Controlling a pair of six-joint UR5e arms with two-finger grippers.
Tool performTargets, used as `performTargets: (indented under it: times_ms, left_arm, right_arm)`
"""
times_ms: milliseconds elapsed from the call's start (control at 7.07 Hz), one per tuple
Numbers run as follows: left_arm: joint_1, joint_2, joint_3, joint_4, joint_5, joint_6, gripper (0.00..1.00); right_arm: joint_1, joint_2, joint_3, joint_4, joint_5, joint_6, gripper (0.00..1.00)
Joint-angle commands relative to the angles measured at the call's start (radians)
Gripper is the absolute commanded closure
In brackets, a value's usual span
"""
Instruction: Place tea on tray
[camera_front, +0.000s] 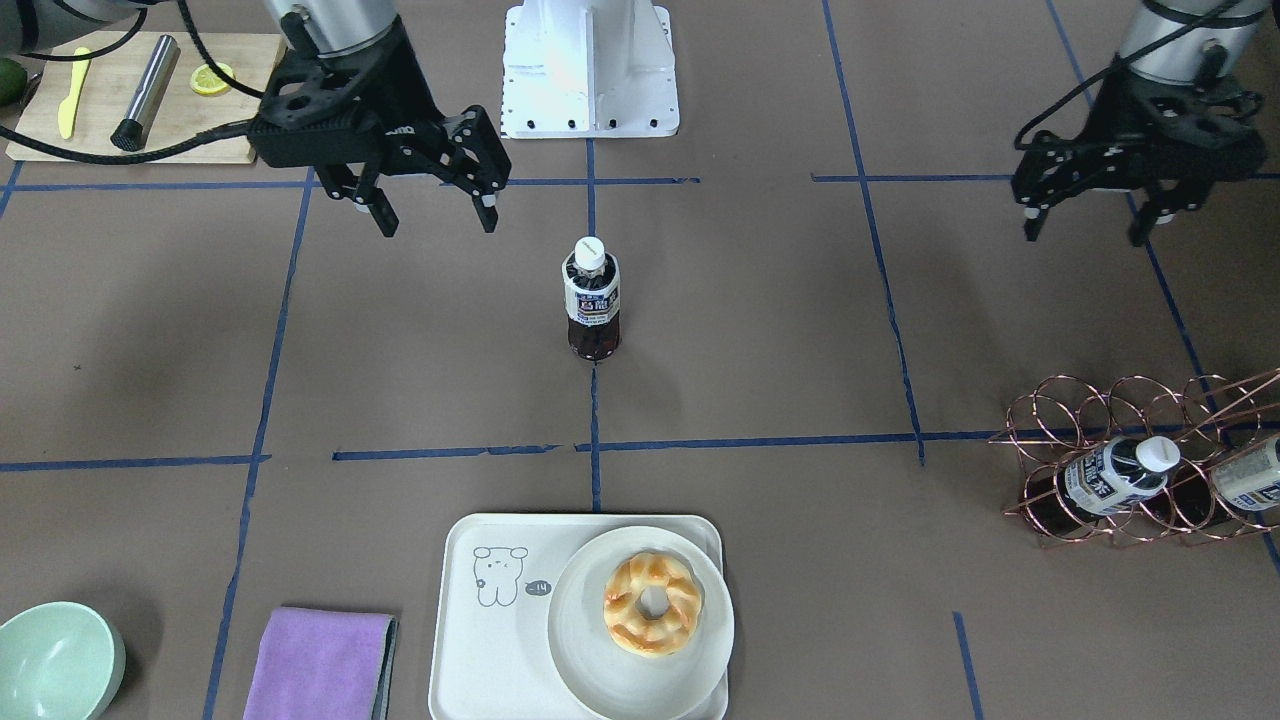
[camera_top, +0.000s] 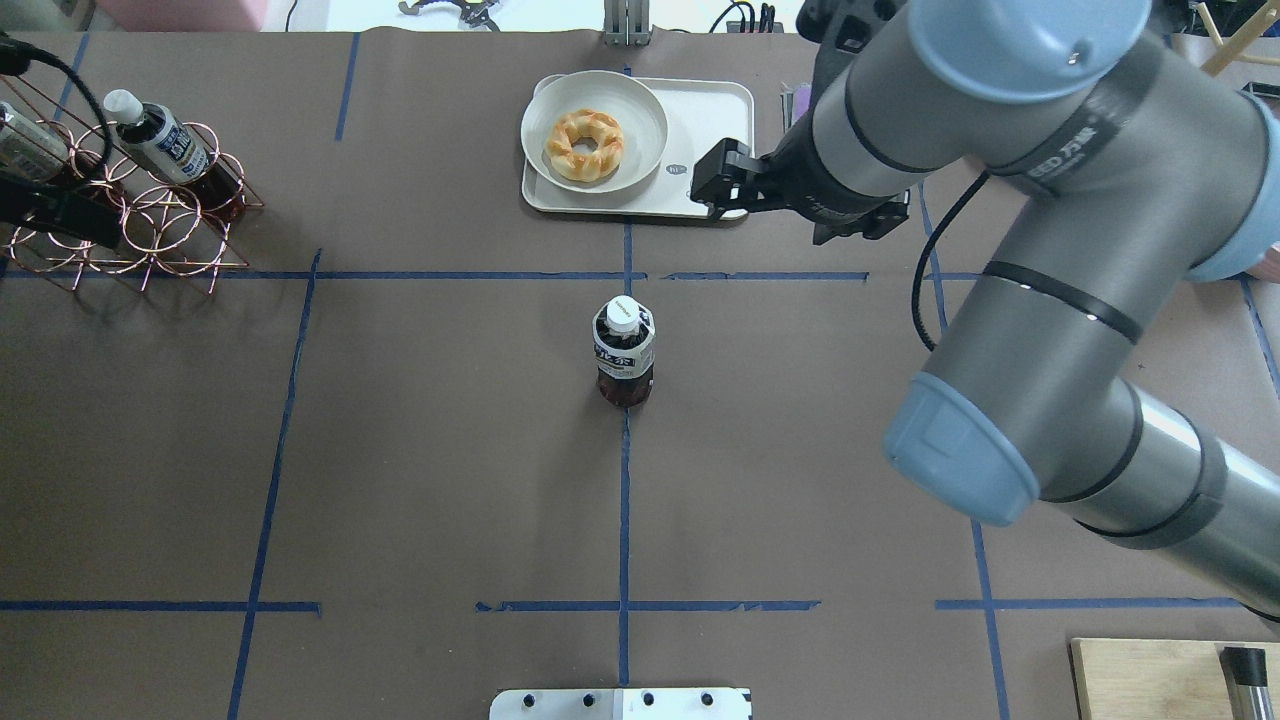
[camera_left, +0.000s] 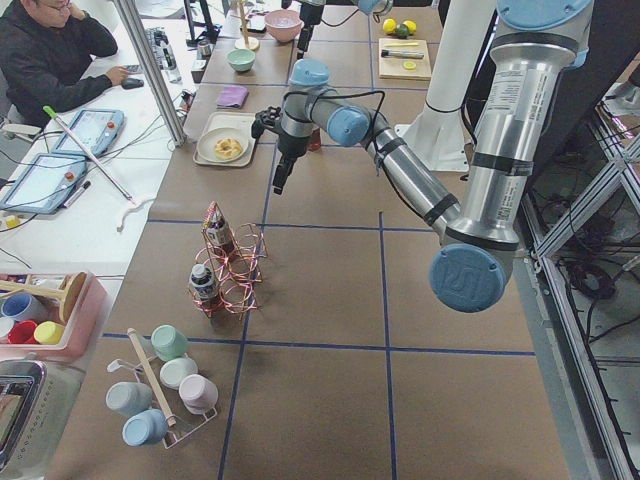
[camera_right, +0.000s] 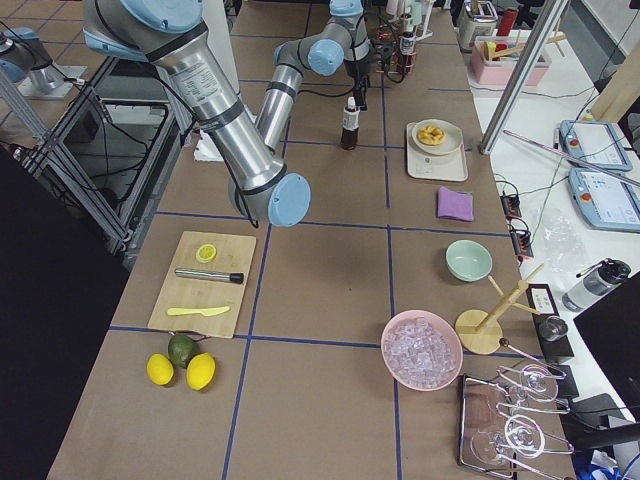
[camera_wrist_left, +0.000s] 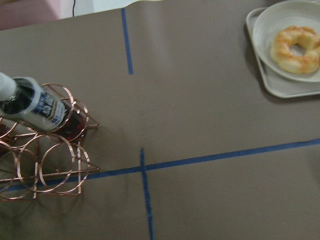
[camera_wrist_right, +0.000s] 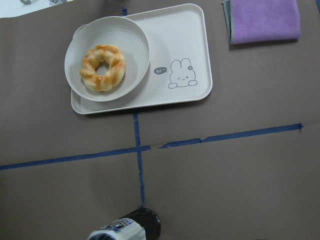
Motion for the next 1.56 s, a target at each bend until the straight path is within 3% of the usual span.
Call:
performTargets:
  times_ms: [0, 283, 707, 1415]
  left_arm:
    - [-0.168, 0.039, 0.077, -0.004, -0.086, 0.224, 0.0]
    - [-0.27, 0.041, 0.14, -0.004, -0.183, 0.344, 0.0]
    - [-0.278, 0.041, 0.153, -0.004, -0.186, 0.36, 0.0]
    - [-0.282, 0.047, 0.154, -0.006, -0.188, 0.36, 0.0]
  right_arm:
    - [-0.061, 0.099, -0.122, -0.003, -0.064, 0.006, 0.0]
    - [-0.11, 0.135, -0.17, -0.018, -0.073, 0.006, 0.01]
    - [-0.15, 0.198, -0.253, -0.038, -0.084, 0.006, 0.02]
    - [-0.177, 0.198, -0.274, -0.055, -0.088, 0.003, 0.32]
